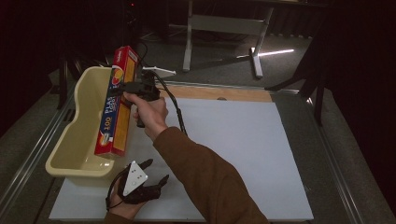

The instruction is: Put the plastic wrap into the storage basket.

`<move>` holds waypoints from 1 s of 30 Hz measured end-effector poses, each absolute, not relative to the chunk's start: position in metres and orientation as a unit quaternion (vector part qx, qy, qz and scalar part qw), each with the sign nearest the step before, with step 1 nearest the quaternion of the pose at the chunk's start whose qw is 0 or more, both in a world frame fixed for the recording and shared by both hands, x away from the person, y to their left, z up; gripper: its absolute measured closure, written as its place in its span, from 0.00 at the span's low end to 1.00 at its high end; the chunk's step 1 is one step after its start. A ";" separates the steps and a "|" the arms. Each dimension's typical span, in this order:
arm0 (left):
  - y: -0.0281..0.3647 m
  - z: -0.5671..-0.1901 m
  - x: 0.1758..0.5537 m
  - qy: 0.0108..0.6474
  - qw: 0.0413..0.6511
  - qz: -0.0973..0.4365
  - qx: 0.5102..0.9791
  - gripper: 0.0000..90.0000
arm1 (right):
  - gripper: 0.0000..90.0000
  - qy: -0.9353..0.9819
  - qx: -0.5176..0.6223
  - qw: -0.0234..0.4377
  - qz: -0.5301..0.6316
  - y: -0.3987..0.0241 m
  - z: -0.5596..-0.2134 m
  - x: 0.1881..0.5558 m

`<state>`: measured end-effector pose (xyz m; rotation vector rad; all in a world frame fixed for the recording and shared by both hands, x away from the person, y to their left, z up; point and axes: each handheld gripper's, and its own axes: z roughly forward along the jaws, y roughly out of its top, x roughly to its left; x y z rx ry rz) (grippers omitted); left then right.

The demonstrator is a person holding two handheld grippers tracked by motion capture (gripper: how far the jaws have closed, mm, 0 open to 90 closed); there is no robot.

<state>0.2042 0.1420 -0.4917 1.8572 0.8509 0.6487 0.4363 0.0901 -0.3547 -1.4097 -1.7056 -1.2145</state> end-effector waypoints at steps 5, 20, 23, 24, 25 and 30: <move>0.142 -0.491 0.203 0.347 0.480 0.268 0.760 0.29 | 0.44 -0.649 -0.529 0.305 -0.454 0.099 -0.358 0.434; 0.145 -0.491 0.200 0.345 0.482 0.274 0.757 0.29 | 0.44 -0.637 -0.544 0.310 -0.450 0.111 -0.371 0.434; 0.145 -0.491 0.200 0.345 0.482 0.276 0.757 0.29 | 0.44 -0.634 -0.546 0.314 -0.449 0.115 -0.375 0.433; 0.146 -0.490 0.200 0.345 0.482 0.278 0.756 0.29 | 0.44 -0.633 -0.548 0.313 -0.448 0.116 -0.376 0.432; 0.146 -0.490 0.200 0.344 0.482 0.279 0.756 0.29 | 0.44 -0.634 -0.548 0.310 -0.449 0.118 -0.377 0.431; 0.147 -0.490 0.199 0.345 0.483 0.278 0.755 0.28 | 0.44 -0.632 -0.553 0.311 -0.445 0.123 -0.383 0.427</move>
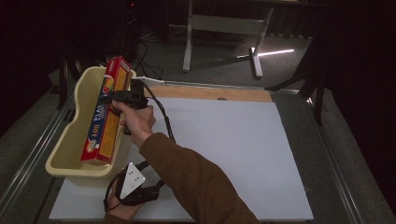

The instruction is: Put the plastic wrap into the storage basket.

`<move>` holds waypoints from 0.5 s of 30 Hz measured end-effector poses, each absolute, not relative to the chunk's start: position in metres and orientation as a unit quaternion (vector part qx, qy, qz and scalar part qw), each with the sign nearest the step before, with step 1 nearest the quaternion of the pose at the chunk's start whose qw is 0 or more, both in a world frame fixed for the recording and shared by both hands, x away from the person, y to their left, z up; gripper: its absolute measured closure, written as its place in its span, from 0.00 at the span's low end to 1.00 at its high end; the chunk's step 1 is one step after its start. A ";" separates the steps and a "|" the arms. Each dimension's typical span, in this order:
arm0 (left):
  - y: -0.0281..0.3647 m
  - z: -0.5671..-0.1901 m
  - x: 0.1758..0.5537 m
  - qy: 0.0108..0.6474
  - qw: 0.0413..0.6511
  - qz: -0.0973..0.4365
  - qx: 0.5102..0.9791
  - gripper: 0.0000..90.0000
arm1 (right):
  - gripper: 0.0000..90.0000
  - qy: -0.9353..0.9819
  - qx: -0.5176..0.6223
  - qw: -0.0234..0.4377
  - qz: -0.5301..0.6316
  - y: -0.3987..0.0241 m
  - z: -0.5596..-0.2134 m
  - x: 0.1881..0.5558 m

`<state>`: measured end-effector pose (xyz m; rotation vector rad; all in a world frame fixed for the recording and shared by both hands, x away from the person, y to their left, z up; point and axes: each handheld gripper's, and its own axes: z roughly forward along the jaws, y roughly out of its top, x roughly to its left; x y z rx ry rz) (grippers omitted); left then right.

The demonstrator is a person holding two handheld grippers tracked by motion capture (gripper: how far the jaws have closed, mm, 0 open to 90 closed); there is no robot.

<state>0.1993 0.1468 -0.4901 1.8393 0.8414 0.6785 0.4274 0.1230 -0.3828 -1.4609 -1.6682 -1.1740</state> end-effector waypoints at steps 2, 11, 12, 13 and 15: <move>0.147 -0.490 0.199 0.346 0.483 0.278 0.755 0.29 | 0.44 -0.633 -0.556 0.312 -0.441 0.125 -0.385 0.426; 0.147 -0.490 0.199 0.347 0.485 0.279 0.753 0.28 | 0.43 -0.630 -0.565 0.317 -0.428 0.129 -0.396 0.423; 0.147 -0.490 0.199 0.347 0.485 0.278 0.753 0.29 | 0.43 -0.629 -0.566 0.318 -0.428 0.130 -0.396 0.423; 0.147 -0.490 0.199 0.347 0.485 0.278 0.753 0.29 | 0.43 -0.629 -0.566 0.319 -0.428 0.130 -0.397 0.423; 0.148 -0.490 0.199 0.348 0.484 0.279 0.752 0.28 | 0.43 -0.627 -0.569 0.319 -0.426 0.130 -0.398 0.423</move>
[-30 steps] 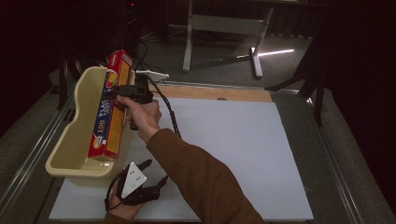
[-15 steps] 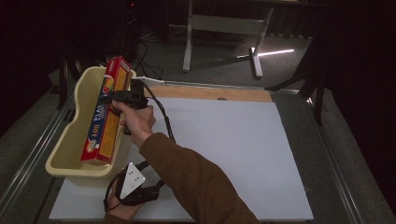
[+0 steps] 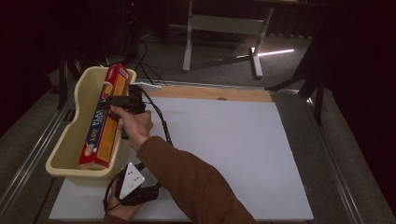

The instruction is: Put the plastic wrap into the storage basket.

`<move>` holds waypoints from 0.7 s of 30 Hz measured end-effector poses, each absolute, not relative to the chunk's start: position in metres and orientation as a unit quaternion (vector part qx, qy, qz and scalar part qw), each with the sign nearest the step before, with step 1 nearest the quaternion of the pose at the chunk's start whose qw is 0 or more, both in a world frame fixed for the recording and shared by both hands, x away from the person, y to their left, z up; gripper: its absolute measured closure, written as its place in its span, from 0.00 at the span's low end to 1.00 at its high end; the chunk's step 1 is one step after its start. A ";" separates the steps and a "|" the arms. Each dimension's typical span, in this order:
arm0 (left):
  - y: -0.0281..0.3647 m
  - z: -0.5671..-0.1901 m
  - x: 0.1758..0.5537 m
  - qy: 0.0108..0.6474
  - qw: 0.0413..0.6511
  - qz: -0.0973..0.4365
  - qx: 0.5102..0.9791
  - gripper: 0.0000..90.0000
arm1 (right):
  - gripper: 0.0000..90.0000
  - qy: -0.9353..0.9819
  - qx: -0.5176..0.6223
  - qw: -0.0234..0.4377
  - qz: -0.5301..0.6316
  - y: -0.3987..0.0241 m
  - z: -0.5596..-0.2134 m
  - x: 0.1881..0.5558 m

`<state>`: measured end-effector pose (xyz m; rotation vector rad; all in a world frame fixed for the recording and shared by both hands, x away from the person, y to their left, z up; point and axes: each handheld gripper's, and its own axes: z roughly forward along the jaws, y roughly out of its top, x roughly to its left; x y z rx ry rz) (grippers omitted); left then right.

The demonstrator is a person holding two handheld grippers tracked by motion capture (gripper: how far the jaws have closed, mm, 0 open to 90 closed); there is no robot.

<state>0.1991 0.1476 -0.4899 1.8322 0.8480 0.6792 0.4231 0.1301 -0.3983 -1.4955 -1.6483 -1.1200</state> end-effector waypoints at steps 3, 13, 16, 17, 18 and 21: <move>0.148 -0.490 0.199 0.349 0.485 0.279 0.752 0.28 | 0.43 -0.625 -0.573 0.319 -0.424 0.130 -0.400 0.423; 0.148 -0.490 0.199 0.350 0.485 0.279 0.751 0.28 | 0.43 -0.618 -0.579 0.321 -0.424 0.131 -0.406 0.425; 0.148 -0.490 0.199 0.350 0.485 0.279 0.751 0.28 | 0.43 -0.619 -0.579 0.320 -0.422 0.132 -0.406 0.425; 0.148 -0.490 0.199 0.350 0.485 0.279 0.752 0.29 | 0.43 -0.618 -0.580 0.321 -0.422 0.132 -0.406 0.425; 0.148 -0.490 0.199 0.350 0.485 0.279 0.752 0.28 | 0.43 -0.618 -0.580 0.321 -0.422 0.133 -0.406 0.425; 0.148 -0.490 0.199 0.350 0.485 0.279 0.751 0.28 | 0.43 -0.625 -0.579 0.312 -0.420 0.135 -0.409 0.424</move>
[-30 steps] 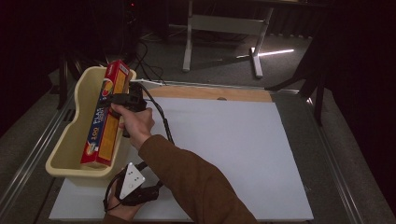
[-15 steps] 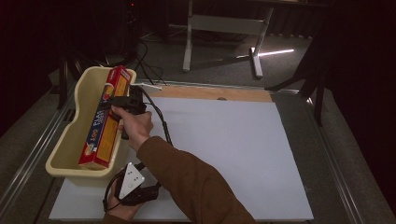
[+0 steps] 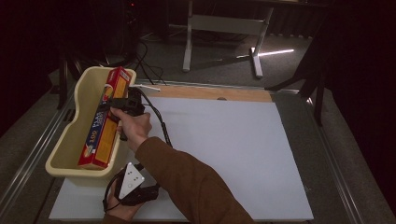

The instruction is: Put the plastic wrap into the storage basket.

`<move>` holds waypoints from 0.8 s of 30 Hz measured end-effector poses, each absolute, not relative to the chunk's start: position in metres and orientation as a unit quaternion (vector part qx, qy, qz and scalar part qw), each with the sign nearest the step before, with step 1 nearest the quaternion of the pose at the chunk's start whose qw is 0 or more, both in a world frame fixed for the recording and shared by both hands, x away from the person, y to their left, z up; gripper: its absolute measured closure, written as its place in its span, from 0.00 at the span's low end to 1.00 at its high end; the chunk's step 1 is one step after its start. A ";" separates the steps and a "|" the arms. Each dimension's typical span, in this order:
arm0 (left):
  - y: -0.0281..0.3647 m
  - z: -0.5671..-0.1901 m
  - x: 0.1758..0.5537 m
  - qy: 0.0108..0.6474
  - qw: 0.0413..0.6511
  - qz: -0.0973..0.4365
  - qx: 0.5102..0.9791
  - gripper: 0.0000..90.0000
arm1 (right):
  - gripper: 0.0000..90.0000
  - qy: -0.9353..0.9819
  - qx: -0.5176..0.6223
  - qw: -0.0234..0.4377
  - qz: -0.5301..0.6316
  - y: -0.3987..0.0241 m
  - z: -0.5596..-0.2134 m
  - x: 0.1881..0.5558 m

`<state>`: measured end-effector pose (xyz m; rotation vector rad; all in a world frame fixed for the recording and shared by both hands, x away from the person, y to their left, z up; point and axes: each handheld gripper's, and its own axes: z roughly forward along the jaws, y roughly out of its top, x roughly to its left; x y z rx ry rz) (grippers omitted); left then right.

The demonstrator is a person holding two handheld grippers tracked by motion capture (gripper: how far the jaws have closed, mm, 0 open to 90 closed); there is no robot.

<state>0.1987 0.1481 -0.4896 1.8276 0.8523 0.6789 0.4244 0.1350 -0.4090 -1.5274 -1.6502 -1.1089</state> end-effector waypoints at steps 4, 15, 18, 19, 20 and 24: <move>0.149 -0.490 0.199 0.351 0.485 0.280 0.751 0.28 | 0.43 -0.634 -0.583 0.305 -0.407 0.137 -0.414 0.425; 0.149 -0.490 0.199 0.351 0.483 0.279 0.752 0.28 | 0.41 -0.640 -0.592 0.315 -0.375 0.135 -0.413 0.430; 0.148 -0.490 0.199 0.351 0.482 0.280 0.752 0.29 | 0.40 -0.643 -0.595 0.309 -0.370 0.135 -0.411 0.429; 0.148 -0.490 0.199 0.351 0.483 0.280 0.752 0.29 | 0.40 -0.643 -0.595 0.309 -0.370 0.135 -0.411 0.429; 0.148 -0.490 0.199 0.351 0.483 0.279 0.752 0.28 | 0.40 -0.647 -0.597 0.302 -0.366 0.135 -0.410 0.429; 0.148 -0.490 0.199 0.351 0.482 0.279 0.752 0.28 | 0.40 -0.661 -0.600 0.281 -0.352 0.136 -0.407 0.428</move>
